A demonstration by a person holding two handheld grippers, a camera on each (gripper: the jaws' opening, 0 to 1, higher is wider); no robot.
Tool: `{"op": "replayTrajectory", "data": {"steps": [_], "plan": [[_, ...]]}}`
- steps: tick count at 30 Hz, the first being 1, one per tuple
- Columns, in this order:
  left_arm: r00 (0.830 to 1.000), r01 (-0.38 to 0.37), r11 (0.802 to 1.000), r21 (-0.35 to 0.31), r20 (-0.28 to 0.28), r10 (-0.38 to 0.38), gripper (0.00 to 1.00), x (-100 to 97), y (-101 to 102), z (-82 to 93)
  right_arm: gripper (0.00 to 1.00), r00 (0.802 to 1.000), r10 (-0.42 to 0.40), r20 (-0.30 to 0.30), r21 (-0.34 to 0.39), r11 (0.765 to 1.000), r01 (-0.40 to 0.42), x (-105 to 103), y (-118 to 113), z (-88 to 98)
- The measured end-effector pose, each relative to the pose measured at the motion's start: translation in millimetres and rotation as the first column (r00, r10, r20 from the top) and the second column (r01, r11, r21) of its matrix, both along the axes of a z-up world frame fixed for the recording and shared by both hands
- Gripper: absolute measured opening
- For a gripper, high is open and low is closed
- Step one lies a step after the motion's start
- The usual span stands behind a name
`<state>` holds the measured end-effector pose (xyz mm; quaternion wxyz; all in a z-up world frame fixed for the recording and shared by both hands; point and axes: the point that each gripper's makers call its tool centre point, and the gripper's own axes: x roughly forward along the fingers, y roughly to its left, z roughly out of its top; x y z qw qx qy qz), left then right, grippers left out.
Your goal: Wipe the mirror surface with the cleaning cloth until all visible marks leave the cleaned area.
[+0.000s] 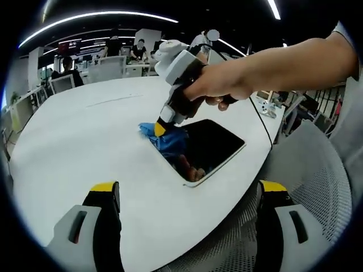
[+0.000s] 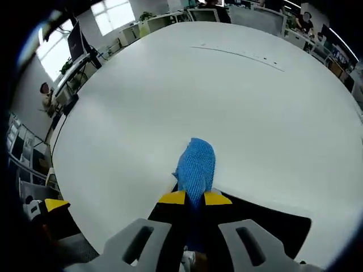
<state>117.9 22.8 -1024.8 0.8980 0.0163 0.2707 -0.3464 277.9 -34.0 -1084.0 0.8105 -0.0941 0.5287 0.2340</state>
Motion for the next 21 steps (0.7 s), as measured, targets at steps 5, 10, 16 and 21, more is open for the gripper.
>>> {"op": "replayTrajectory", "data": {"steps": [5, 10, 16, 21], "plan": [[1.0, -0.002, 1.0, -0.003, -0.004, 0.002, 0.99, 0.8, 0.2, -0.7, 0.03, 1.0, 0.002, -0.003, 0.003, 1.0, -0.002, 1.0, -0.8, -3.0], [1.0, 0.001, 1.0, -0.006, -0.006, -0.001, 0.99, 0.6, -0.5, -0.5, 0.03, 1.0, 0.003, -0.007, 0.008, 1.0, -0.003, -0.6, -1.8, -2.4], [0.999, 0.04, 0.999, -0.002, -0.031, -0.04, 0.99, -7.1, -4.8, -3.5, 0.03, 1.0, 0.003, -0.011, 0.002, 1.0, -0.003, -1.3, -8.5, -2.2], [1.0, 0.019, 1.0, -0.006, -0.023, -0.019, 0.99, -6.4, 1.4, -1.0, 0.03, 1.0, -0.003, -0.012, -0.002, 1.0, 0.003, 0.5, -14.3, -3.5]]}}
